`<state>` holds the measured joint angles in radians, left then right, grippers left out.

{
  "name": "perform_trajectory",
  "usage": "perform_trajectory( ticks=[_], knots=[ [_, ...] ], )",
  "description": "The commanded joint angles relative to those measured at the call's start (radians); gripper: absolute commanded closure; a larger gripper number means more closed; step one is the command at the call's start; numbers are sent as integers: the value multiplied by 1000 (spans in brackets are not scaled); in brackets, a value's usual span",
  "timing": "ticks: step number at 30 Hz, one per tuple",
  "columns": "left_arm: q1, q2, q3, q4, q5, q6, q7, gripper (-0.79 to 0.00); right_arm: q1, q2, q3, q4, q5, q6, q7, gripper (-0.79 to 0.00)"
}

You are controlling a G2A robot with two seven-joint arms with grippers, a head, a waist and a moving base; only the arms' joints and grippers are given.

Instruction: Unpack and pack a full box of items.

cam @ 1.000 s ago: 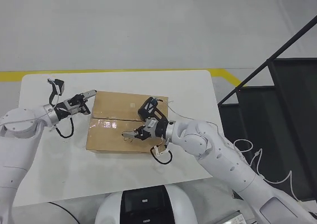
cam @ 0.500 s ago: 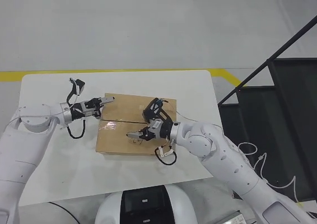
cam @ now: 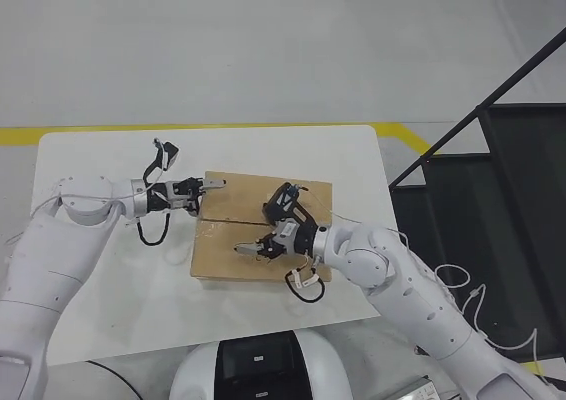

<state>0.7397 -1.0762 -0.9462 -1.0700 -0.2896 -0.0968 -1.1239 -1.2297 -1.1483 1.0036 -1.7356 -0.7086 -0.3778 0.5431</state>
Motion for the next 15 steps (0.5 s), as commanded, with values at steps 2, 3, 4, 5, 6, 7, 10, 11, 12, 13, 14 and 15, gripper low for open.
perform_trajectory(
  ticks=[2, 3, 4, 5, 6, 7, 10, 11, 12, 13, 14, 15],
  knots=[
    [-5, 2, -36, 42, -52, -29, 16, -785, -9, 2, 1, -10, -6, -7, 7, -785],
    [-3, 5, -54, 55, -71, -41, 18, -785, -10, 2, -1, -11, -8, -8, 10, -785],
    [0, 8, -74, 67, -92, -54, 21, -785, -10, 2, -4, -12, -9, -10, 14, -785],
    [7, 13, -96, 77, -111, -67, 26, -785, -9, 1, -7, -12, -10, -13, 16, -785],
    [15, 18, -119, 85, -130, -80, 28, -785, -9, 1, -12, -12, -10, -17, 20, -785],
    [24, 23, -142, 91, -147, -90, 28, -785, -7, 0, -16, -12, -9, -20, 23, -785],
    [57, 41, -210, 96, -194, -113, 23, -785, -2, -2, -28, -12, -5, -31, 33, -785],
    [70, 46, -231, 94, -207, -119, 25, -785, 0, -2, -31, -11, -1, -34, 34, -785],
    [82, 50, -249, 90, -221, -122, 25, -785, 3, -3, -34, -10, 2, -35, 35, -785],
    [93, 54, -265, 86, -232, -122, 23, -785, 7, -4, -37, -8, 5, -35, 34, -785],
    [103, 58, -279, 81, -241, -121, 23, -785, 13, -6, -40, -4, 8, -35, 33, -785],
    [112, 61, -291, 75, -247, -119, 22, -785, 20, -8, -45, 0, 11, -32, 30, -785]
  ],
)
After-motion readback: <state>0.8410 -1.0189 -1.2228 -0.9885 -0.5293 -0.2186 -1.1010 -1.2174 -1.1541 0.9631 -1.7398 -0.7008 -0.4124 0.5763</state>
